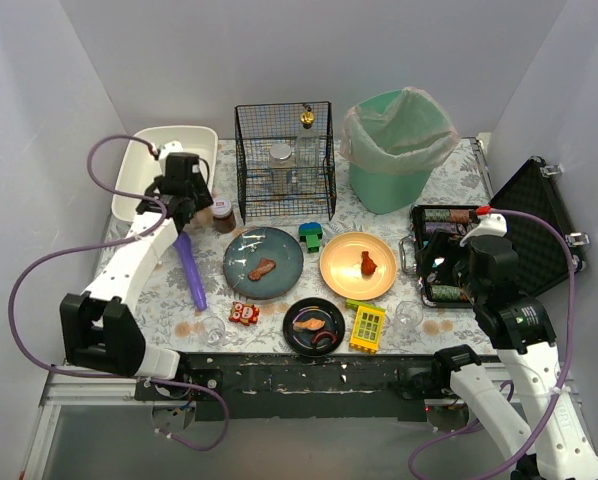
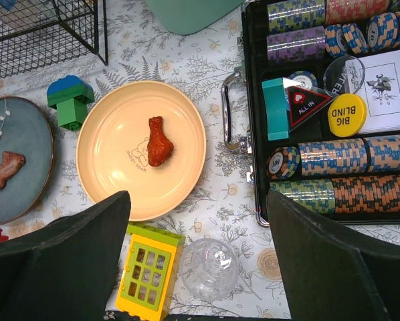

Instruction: Clear the kitchen counter

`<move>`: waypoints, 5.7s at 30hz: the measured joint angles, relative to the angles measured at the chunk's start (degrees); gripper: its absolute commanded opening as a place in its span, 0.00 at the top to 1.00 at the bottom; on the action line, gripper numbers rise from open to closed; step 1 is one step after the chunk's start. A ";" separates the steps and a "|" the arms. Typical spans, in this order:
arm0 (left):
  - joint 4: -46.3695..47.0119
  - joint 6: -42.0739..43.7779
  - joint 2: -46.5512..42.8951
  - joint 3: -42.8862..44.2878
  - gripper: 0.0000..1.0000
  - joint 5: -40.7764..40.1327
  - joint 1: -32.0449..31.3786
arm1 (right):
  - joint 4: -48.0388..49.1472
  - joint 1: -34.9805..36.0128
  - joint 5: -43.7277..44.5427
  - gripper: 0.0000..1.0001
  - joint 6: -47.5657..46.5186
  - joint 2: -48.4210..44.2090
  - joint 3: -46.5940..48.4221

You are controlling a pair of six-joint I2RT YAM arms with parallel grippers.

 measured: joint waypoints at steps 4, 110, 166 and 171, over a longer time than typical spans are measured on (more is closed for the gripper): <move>-1.75 2.10 -2.86 11.56 1.00 3.48 0.00 | 0.07 0.00 -0.02 0.09 -0.28 0.44 0.00; 2.29 -19.65 15.19 5.27 0.02 3.78 -1.14 | 0.61 0.00 -1.29 0.09 -0.68 1.31 -1.05; -4.17 -10.01 -5.14 9.14 1.00 3.52 -0.87 | 1.51 0.00 -2.23 0.09 -0.66 2.80 -1.90; -2.40 -7.10 -6.10 9.14 1.00 8.57 -0.83 | 1.70 0.00 -2.32 0.09 -0.63 3.28 -1.90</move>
